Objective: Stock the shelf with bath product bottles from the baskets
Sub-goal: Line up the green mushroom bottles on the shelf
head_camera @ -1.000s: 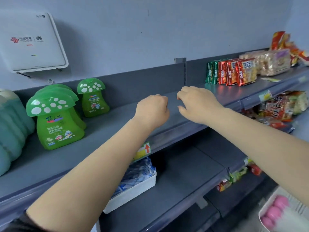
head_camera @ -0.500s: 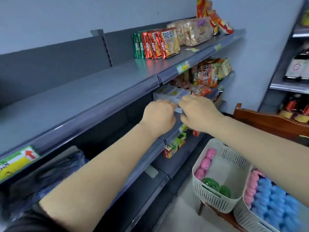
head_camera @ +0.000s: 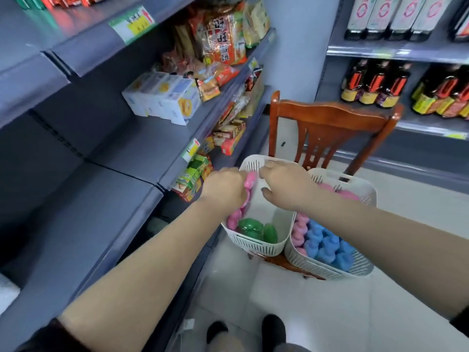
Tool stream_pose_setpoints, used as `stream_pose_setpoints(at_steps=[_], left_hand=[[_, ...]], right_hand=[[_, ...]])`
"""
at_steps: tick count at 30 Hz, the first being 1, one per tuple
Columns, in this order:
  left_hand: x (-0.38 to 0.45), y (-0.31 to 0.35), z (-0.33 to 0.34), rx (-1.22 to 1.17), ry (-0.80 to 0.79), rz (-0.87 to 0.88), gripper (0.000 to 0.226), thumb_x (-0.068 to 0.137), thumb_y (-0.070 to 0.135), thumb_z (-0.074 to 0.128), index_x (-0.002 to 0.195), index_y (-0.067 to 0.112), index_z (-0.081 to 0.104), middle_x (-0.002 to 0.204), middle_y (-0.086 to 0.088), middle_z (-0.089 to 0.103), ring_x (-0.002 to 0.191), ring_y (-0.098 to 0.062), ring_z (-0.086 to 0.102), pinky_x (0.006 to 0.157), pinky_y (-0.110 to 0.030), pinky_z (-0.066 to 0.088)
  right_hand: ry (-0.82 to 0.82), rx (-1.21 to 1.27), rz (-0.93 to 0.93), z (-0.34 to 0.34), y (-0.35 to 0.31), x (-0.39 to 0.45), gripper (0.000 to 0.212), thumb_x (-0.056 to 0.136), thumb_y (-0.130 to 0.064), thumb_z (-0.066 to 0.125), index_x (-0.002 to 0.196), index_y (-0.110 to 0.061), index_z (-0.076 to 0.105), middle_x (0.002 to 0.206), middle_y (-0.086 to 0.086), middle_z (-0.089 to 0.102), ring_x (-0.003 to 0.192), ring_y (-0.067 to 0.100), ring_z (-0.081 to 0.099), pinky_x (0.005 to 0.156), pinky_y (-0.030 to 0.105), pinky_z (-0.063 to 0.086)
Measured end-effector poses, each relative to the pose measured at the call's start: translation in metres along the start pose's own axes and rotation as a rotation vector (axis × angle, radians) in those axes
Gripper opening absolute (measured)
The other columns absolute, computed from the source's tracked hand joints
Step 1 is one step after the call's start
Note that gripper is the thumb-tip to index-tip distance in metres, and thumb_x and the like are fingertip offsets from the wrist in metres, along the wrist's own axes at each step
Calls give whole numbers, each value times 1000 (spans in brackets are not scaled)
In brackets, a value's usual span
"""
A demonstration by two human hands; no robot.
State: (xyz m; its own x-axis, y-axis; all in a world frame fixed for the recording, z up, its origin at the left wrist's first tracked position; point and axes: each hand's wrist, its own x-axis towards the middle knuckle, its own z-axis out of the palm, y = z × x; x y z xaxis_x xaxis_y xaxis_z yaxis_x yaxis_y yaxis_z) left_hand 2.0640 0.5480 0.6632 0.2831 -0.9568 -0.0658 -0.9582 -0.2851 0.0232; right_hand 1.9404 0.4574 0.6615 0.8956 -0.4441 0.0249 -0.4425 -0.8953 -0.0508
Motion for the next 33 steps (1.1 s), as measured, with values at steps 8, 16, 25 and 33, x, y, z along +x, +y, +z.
stream_pose_setpoints(at_steps=[8,16,25,33], left_hand=[[51,3,99,-193,-286,17,22,87,19,50,107,14,57,111,-7,58,100,-29,56,75,-34,42],[91,-4,218,-355,-559,84,39,87,6,54,125,14,53,122,-6,57,109,-25,54,87,-31,44],[130,-2,324,-254,-557,201,46,83,4,58,128,13,50,129,-5,54,110,-22,56,89,-34,49],[146,8,375,-185,-626,230,49,87,0,50,133,14,43,122,-11,59,110,-28,55,98,-38,42]], right_hand=[[-217,253,275,95,33,7,36,89,-28,52,118,-7,52,117,10,52,110,27,52,79,33,41],[-391,543,635,217,43,27,39,87,-21,58,121,-3,51,122,13,54,110,30,54,86,33,43],[-592,604,956,330,39,43,40,86,-7,54,122,2,42,125,20,49,112,32,52,88,32,42],[-606,826,1243,388,40,50,57,85,-8,62,133,0,32,122,15,53,113,29,54,86,31,44]])
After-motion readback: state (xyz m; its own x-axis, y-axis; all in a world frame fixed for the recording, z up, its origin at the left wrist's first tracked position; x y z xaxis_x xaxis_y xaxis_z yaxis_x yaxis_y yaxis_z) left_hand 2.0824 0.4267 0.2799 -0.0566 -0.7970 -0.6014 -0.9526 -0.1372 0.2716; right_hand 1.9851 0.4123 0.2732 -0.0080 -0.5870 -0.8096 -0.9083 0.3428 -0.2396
